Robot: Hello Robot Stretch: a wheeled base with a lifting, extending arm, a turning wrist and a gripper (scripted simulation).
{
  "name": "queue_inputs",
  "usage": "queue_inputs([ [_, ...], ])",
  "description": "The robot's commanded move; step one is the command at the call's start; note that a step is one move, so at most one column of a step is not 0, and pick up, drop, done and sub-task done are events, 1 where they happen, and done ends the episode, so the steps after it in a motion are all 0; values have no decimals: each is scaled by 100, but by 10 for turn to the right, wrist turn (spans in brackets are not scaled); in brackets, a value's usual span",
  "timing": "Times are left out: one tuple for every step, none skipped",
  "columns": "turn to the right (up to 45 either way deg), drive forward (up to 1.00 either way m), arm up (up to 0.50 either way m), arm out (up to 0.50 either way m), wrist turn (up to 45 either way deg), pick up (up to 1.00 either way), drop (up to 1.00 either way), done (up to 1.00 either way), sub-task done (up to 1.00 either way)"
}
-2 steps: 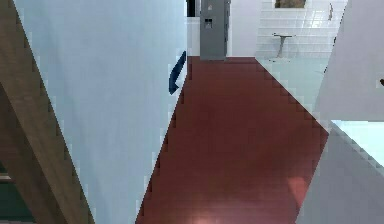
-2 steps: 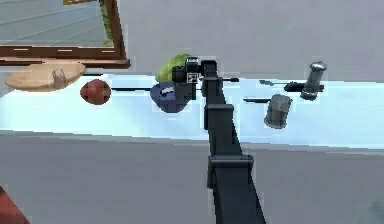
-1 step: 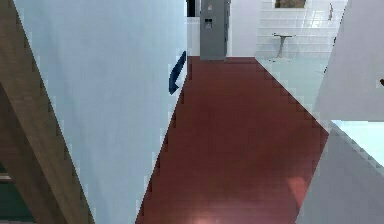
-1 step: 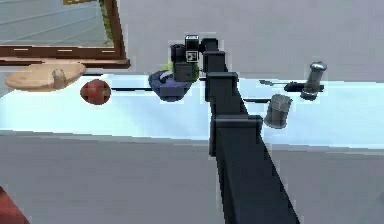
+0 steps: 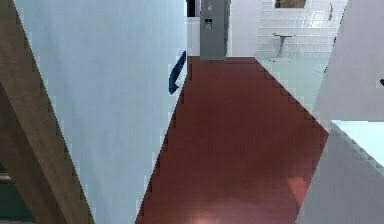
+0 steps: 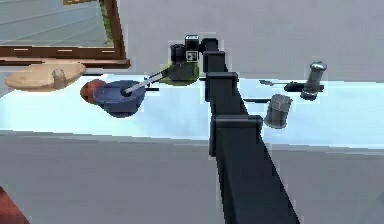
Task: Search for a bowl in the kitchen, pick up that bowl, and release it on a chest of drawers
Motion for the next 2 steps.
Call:
queue_inputs([
  [0,0,0,0,-450,0,0,0,0],
  [0,0,0,0,-300,0,0,0,0],
])
